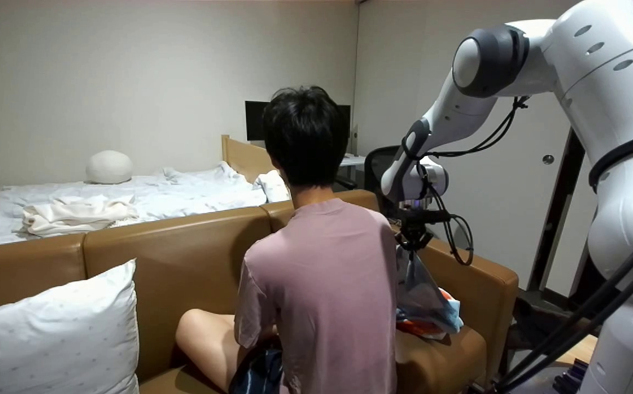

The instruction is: Place the striped towel over the man's shoulders

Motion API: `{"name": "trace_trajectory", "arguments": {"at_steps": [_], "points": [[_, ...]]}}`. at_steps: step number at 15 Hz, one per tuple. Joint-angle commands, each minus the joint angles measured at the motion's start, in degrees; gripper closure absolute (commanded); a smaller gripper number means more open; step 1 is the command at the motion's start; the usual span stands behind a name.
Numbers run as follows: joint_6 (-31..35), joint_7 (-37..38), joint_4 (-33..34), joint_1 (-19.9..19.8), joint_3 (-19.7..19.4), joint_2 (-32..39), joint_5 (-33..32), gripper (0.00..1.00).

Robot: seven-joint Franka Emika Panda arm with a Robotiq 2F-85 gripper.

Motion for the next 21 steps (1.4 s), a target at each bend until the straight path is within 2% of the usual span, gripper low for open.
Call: {"name": "trace_trajectory", "arguments": {"at_steps": [1,6,7,9,14,21], "points": [[-0.17,-0.47,0.19,0.62,-0.70,0.15,0.69,0.95],[-0.18,-0.47,0.19,0.61,-0.73,0.15,0.68,0.95],[0.43,-0.12,-0.09,0.76,-0.91,0.01,0.61,0.99],[1.30,-0.76,-1.20,0.32,-0.82,-1.47,0.93,0.99],[2.85,-2.21,-3.68,-0.61,-1.33,-7.83,1.24,0.99],[4.38,-1.67,-9.05,0.78,-2.21,-20.83,0.54,0.99]]}}
